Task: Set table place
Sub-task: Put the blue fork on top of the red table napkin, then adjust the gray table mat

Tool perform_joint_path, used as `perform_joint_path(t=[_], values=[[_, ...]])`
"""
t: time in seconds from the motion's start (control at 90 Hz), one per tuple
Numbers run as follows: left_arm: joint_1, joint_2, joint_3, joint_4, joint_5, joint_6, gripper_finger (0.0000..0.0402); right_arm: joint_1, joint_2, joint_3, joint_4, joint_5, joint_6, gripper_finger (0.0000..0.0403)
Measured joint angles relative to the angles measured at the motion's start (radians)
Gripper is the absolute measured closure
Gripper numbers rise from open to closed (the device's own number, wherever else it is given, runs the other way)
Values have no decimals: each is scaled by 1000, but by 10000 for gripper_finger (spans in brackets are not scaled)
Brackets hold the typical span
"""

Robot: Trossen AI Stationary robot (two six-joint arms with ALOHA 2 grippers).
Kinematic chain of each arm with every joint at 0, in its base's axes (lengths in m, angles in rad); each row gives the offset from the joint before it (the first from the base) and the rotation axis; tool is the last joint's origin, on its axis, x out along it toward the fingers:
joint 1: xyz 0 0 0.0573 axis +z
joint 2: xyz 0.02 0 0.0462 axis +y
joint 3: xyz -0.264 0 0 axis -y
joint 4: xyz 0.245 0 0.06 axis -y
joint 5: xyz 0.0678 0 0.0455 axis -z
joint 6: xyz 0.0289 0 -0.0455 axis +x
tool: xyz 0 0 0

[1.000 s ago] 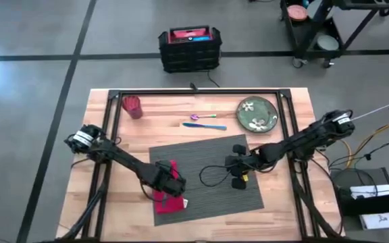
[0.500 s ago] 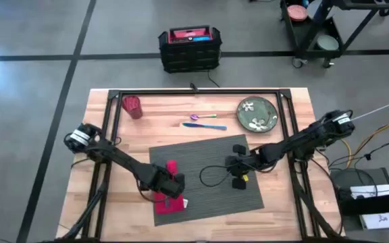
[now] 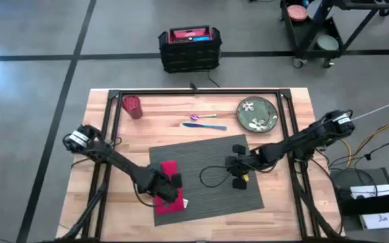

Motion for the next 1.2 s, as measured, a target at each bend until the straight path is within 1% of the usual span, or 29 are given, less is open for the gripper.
perform_joint_path(t=[0.333, 0.422, 0.533, 0.656, 0.8, 0.867, 0.944, 1.022, 1.089, 1.2], values=[[1, 9, 0, 9, -21, 1, 399, 0, 0, 0, 0, 0, 1, 339], [1, 9, 0, 9, -21, 7, 392, 0, 0, 0, 0, 0, 1, 337], [1, 9, 0, 9, -20, 20, 364, 0, 0, 0, 0, 0, 1, 335], [1, 7, 0, 8, -18, 53, 317, 0, 0, 0, 0, 0, 19, 331], [0, -18, 0, -14, 25, 119, 267, 0, 0, 0, 0, 1, 18, 328], [-3, -45, 1, -20, 25, 170, 251, -1, 0, 0, 3, 1, -11, 326], [-4, -88, 2, -49, 10, 246, 238, -1, 0, 0, 6, 2, -94, 325], [-4, -143, 2, -46, -40, 360, 231, -1, 0, 10, -4, 1, -175, 326], [-2, -200, 2, -49, -87, 464, 227, -1, -6, 37, -28, 1, -209, 329], [5, -299, 2, -51, -213, 621, 225, -8, -13, 105, -74, 20, -279, 336]])
